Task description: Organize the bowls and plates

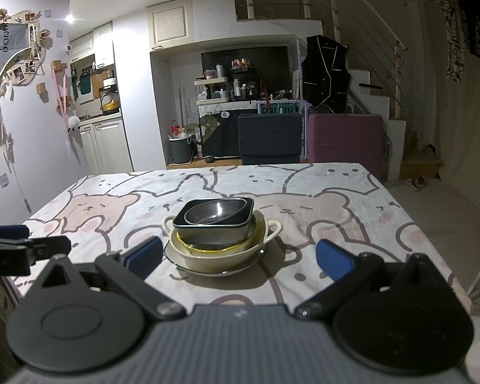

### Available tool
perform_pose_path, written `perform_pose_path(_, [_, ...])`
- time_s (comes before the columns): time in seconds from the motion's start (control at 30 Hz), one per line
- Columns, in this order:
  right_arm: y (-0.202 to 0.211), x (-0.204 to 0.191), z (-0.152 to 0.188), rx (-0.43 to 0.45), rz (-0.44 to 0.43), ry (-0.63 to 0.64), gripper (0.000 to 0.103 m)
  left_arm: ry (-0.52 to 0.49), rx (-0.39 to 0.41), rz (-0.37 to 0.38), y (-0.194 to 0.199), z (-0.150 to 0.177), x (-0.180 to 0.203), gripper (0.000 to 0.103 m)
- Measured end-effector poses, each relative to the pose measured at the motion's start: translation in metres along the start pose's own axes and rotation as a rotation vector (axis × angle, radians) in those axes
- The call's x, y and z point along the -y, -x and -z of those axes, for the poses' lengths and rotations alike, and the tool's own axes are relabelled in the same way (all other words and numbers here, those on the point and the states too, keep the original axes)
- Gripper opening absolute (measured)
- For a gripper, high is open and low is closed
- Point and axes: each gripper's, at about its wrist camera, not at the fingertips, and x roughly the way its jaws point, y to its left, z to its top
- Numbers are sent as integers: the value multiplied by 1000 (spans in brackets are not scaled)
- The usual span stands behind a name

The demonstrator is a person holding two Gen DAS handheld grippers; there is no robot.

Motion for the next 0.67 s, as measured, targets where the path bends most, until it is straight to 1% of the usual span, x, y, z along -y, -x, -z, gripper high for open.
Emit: perform_pose_path(0.67, [0, 1, 0, 0, -5, 2, 103, 0, -1, -6, 1, -1, 0, 103])
